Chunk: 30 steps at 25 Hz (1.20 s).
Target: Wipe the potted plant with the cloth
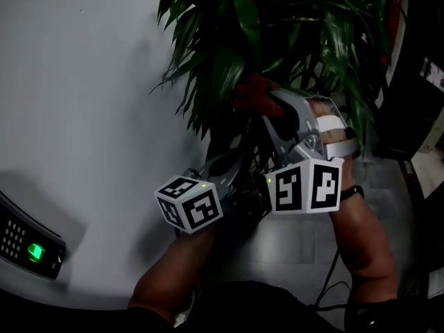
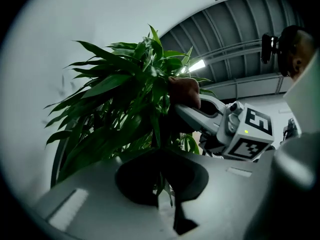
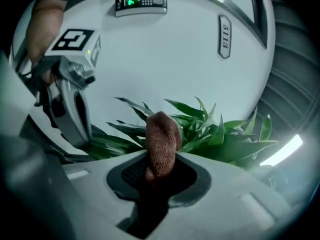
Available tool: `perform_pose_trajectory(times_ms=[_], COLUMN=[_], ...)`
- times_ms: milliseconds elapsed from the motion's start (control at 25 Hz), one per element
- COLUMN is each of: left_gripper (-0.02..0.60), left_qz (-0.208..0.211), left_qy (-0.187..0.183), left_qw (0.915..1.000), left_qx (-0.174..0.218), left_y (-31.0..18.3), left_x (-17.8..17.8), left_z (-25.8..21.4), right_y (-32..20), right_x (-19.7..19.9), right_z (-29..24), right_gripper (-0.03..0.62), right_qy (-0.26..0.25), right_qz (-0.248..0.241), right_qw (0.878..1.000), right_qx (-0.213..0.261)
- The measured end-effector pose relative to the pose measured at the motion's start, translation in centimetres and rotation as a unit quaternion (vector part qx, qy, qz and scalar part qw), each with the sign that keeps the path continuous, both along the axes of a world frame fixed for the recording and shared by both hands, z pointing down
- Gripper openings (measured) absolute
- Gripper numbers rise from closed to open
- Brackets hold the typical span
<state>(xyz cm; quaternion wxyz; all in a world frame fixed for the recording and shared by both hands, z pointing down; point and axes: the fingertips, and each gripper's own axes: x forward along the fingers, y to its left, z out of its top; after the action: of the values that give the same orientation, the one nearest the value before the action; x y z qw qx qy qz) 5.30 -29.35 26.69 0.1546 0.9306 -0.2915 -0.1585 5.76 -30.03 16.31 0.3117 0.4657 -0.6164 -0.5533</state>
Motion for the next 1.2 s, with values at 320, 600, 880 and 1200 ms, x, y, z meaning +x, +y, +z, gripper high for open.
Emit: perform_pose_trajectory(times_ms=[320,600,880,1200], left_gripper=[0.024,0.023,0.023,0.023], left_qz=[-0.001,0.004,0.004,-0.009], left_qy=[-0.006,-0.004,-0.003,-0.017], left_qw=[1.0000,1.0000,1.0000,0.9998], left_qx=[0.002,-0.004,-0.006,-0.001], left_y=[-0.4,-0.6,-0.8,-1.2], left_x=[0.0,0.3,0.2,0.0], left_z=[-0.1,0.2,0.4,0.6], right_y=[-3.9,-3.7,-2.7,-1.0], right_x=[0.6,-0.1,-0.6,-1.2], right_z=[-0.8,2.0,4.7,7.9], right_gripper=[0.071,0.071,0.071,0.071], right_qy=[0.036,0.054,0.044,0.036], right_qz=[0.034,0.016,-0.009,-0.040], right_qw=[0.999,0.998,0.997,0.992], right_qx=[0.006,-0.020,-0.056,-0.116])
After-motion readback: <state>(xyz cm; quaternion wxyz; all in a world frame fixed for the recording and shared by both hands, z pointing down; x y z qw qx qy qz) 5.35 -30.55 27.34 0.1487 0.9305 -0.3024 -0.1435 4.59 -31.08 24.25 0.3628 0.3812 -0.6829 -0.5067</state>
